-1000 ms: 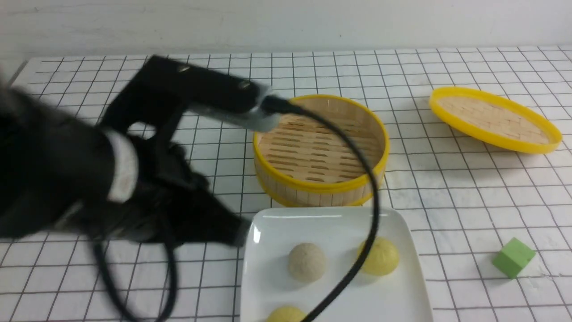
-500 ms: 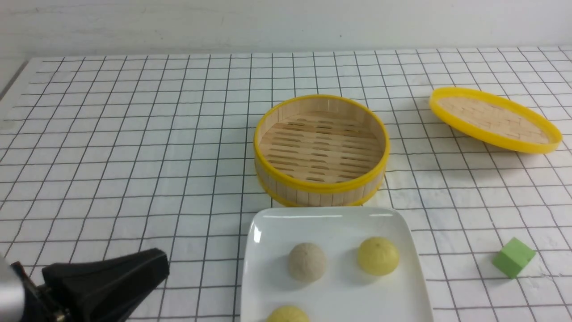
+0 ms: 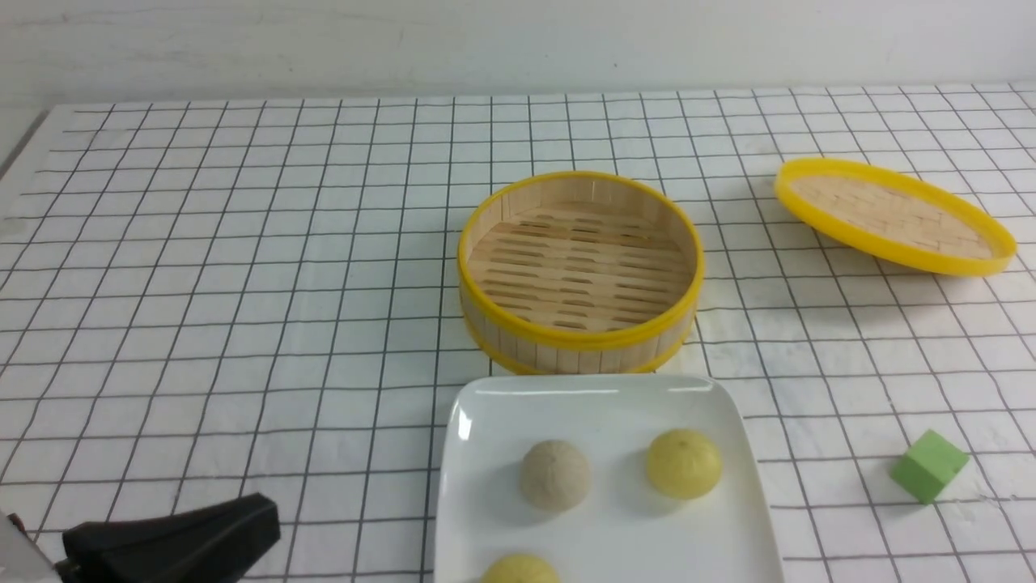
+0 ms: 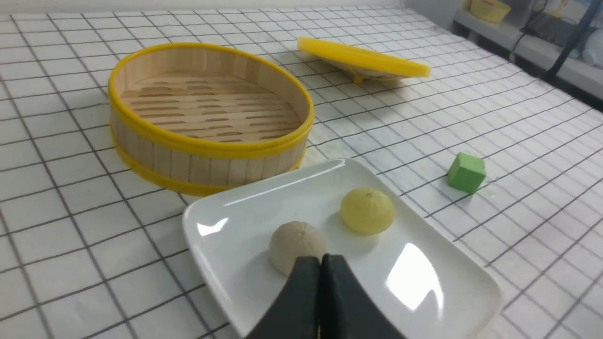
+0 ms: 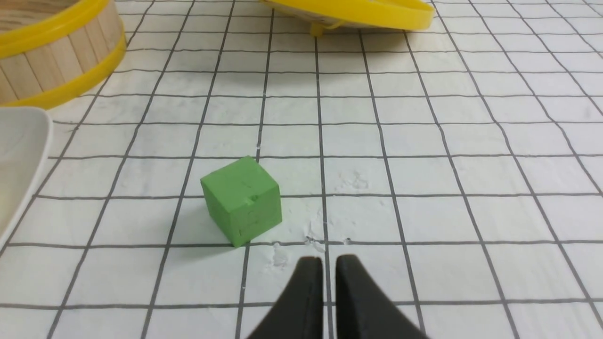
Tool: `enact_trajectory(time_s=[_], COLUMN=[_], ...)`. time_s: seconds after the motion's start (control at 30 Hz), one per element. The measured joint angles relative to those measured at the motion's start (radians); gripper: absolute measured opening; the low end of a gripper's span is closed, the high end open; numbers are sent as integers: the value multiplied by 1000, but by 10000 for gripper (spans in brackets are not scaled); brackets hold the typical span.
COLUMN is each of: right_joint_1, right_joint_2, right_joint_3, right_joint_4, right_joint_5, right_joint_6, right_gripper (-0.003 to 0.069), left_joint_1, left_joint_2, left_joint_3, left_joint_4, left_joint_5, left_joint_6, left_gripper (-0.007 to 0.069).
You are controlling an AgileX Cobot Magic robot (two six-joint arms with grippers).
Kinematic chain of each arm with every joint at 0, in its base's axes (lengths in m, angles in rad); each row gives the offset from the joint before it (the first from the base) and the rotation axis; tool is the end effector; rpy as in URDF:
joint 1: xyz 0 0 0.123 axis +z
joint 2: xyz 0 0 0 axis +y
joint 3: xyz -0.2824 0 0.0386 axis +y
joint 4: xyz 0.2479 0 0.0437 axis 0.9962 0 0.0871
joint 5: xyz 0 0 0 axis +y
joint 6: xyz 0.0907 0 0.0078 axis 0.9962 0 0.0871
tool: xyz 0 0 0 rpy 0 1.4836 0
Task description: Put the steamed buns into the plate on the white-black tablecloth.
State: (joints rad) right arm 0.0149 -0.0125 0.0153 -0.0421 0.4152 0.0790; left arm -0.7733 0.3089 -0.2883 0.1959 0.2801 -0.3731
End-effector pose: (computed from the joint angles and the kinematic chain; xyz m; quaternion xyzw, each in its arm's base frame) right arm 0.0512 -0.0008 0.1714 0.0153 0.8136 0.0092 0.5811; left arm 0.0609 -0.0526 0.2653 0.2090 0.7481 -0.2716 0.5683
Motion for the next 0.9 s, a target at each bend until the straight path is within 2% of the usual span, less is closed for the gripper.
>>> enact_trajectory(time_s=[0.07,0.1,0.13,0.17,0.3,0.4,0.47,0.5,0.6,0.7,0.9], right_joint_1=[0,0,0,0,0,0,0,0,0,0,0], right_joint_2=[0,0,0,0,0,0,0,0,0,0,0], right_joint_3=[0,0,0,0,0,0,0,0,0,0,0], right_joint_4=[0,0,0,0,0,0,0,0,0,0,0], right_joint_5=[0,0,0,0,0,0,0,0,0,0,0], right_joint_6=[0,0,0,0,0,0,0,0,0,0,0], right_gripper=[74,76,77,78,83,87,90,91,96,98,106], left_joint_1=[91,102,198,211,510,655,710,782,818,806,707], left_joint_2=[-55,-61,-108,-122,-267,-313,-318,-320,-320,-320,-320], left_joint_3=[34,38,69,78,191,258,290,311,316,316,316], left_joint_4=[-15,-17,-21,-21,-23,-48,-59,-67,-69,-67,-65], left_joint_5=[1,1,1,1,1,1,4,14,35,52,78], left_joint_6=[43,47,84,89,152,158,159,160,161,162,167], left_gripper=[29,29,31,31,34,35,35,35,37,40,48])
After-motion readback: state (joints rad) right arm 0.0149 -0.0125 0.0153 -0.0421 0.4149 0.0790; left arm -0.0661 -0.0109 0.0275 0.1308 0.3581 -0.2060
